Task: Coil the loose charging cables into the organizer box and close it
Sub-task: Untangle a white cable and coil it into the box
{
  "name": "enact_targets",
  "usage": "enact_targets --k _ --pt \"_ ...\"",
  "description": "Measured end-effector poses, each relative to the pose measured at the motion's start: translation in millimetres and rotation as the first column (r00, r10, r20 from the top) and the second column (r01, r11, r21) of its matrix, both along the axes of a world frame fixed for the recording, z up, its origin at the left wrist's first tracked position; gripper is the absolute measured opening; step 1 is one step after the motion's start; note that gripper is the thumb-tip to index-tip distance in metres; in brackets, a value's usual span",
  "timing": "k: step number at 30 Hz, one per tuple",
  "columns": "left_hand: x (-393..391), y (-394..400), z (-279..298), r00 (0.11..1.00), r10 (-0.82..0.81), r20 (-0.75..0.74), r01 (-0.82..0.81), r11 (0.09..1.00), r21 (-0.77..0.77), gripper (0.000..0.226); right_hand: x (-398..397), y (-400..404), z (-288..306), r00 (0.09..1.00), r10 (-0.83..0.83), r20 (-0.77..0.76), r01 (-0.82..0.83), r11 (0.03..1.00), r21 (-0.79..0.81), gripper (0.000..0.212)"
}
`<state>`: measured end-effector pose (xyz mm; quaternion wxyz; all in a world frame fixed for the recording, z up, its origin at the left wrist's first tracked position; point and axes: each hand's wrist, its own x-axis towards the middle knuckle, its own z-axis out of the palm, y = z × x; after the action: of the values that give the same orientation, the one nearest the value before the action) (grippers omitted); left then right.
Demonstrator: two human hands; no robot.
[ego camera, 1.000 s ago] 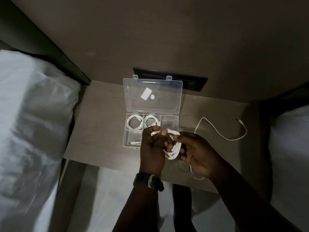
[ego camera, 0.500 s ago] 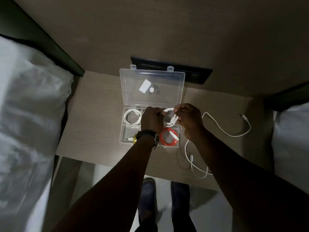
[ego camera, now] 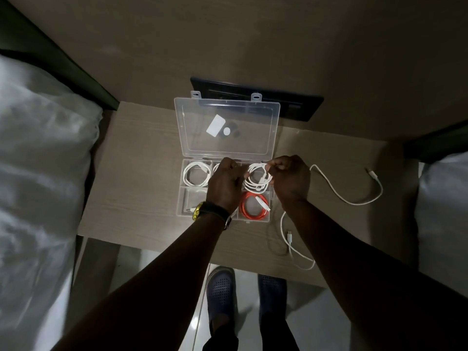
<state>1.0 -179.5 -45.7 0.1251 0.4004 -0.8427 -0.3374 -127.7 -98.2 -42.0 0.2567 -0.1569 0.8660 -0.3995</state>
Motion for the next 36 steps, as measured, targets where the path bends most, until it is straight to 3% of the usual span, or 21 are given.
enact_targets --k 5,8,12,15,17,20,25,28,36 --pt "-2.9 -3.7 4.0 0.997 -0.051 0.049 0.054 0.997 -0.061 0.021 4.0 7.8 1.7 0.955 0.205 -0.215 -0.206 0.978 0.02 0.007" --pt "-8.3 -5.2 3.6 0.992 -0.031 0.124 0.037 0.998 -0.045 0.009 2.0 19.0 2.4 0.854 0.414 -0.317 -0.409 0.909 0.083 0.01" --pt "-9.5 -7.1 4.0 0.987 -0.041 0.158 0.046 0.998 -0.031 0.008 -9.7 34.6 6.9 0.71 0.638 -0.297 -0.607 0.769 0.2 0.029" --pt "-6.3 -11.0 3.1 0.978 -0.105 0.18 0.112 0.993 -0.026 0.013 -12.8 38.7 8.9 0.614 0.736 -0.284 -0.668 0.677 0.31 0.039" --pt "-1.7 -16.3 2.6 0.955 -0.208 0.212 0.211 0.977 0.009 0.018 -12.0 32.4 10.3 0.617 0.739 -0.272 -0.651 0.673 0.352 0.034" --pt "3.1 -24.2 4.0 0.914 -0.318 0.254 0.296 0.948 0.119 0.027 -10.5 20.8 11.5 0.698 0.689 -0.193 -0.585 0.705 0.401 0.027" --pt "-10.2 -24.8 8.5 0.931 -0.221 0.29 0.186 0.972 0.143 0.028 -9.2 7.0 14.6 0.786 0.602 -0.143 -0.483 0.741 0.465 0.025" --pt "-17.1 -21.0 6.7 0.944 -0.142 0.297 0.107 0.986 0.129 0.032 -6.6 0.7 16.3 0.765 0.626 -0.148 -0.494 0.718 0.49 0.022" --pt "-19.8 -28.9 13.9 0.927 -0.229 0.296 0.196 0.971 0.137 0.028 -2.6 2.9 14.3 0.706 0.681 -0.195 -0.517 0.683 0.516 0.021"
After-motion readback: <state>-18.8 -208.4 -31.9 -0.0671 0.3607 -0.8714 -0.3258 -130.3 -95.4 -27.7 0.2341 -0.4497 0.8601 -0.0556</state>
